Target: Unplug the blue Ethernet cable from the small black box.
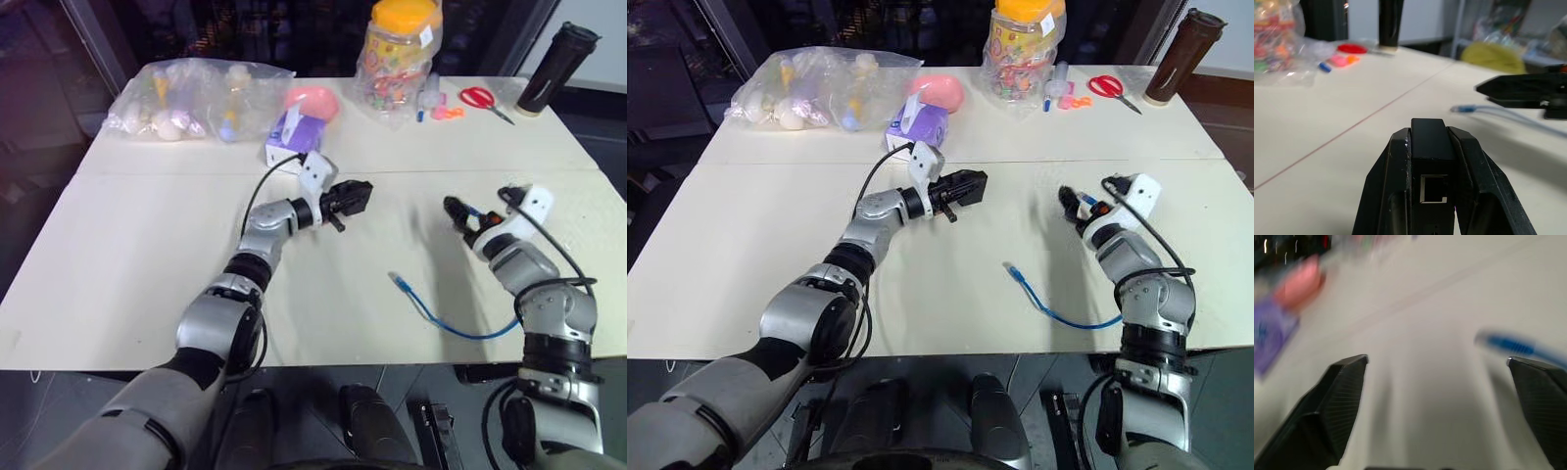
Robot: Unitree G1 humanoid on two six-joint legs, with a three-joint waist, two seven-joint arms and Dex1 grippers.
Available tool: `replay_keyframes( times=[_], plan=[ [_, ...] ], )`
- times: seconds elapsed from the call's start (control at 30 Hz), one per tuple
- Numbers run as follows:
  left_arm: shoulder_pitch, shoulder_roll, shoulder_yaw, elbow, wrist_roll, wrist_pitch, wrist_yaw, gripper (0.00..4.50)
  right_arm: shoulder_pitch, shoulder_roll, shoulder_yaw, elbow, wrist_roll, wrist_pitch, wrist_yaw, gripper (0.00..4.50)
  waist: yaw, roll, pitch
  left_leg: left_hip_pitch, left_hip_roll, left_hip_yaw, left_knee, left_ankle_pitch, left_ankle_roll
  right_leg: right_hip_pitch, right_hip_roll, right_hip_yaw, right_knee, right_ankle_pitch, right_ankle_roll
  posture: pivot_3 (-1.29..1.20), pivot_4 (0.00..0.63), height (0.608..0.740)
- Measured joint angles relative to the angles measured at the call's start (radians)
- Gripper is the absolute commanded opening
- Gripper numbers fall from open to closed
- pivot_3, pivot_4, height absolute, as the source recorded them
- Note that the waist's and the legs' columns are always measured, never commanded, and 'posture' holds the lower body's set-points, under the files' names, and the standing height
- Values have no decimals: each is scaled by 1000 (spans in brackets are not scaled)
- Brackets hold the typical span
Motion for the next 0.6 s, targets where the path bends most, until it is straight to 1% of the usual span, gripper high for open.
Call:
replay_keyframes(
  times=[0.1,0.2,0.27,0.3,0.33,0.47,0.53,0.6],
  plan=[
    [0,-7,-15,29,26,-33,31,503,80,4,39,-141,3,44,22,4449,0,0,0,0,0,0,0,0,0,0,0,0,0,0,0,0,150,739],
    [3,-6,-22,46,37,-44,39,503,115,14,31,-227,8,53,25,4449,-2,0,0,0,0,0,1,0,0,0,0,0,0,0,0,0,150,739],
    [12,-4,-27,50,47,-63,45,1522,128,32,13,-258,9,49,22,4500,-1,0,0,1,0,0,1,0,0,1,0,0,0,0,0,0,150,739],
    [15,-2,-30,57,50,-71,45,1772,131,36,6,-264,9,47,19,4500,-1,0,0,1,0,0,1,0,0,1,0,0,0,0,0,0,150,739],
    [22,0,-33,61,56,-80,42,2231,136,40,-5,-270,9,45,15,4500,0,0,0,1,0,0,1,0,0,1,0,0,0,0,0,0,150,739],
    [26,3,-32,75,56,-69,28,3831,141,54,-22,-272,0,35,7,4500,0,0,0,1,0,0,1,0,0,1,0,0,0,0,0,0,150,739],
    [25,15,-28,71,46,-46,4,3831,155,55,-25,-284,-1,32,10,4500,0,0,0,1,0,0,1,0,0,1,0,0,0,0,0,0,150,739],
    [25,46,-19,48,29,-11,-36,3831,184,55,-32,-310,0,26,26,4500,-3,0,0,1,0,0,0,0,0,1,1,0,0,0,0,0,150,739]
  ],
)
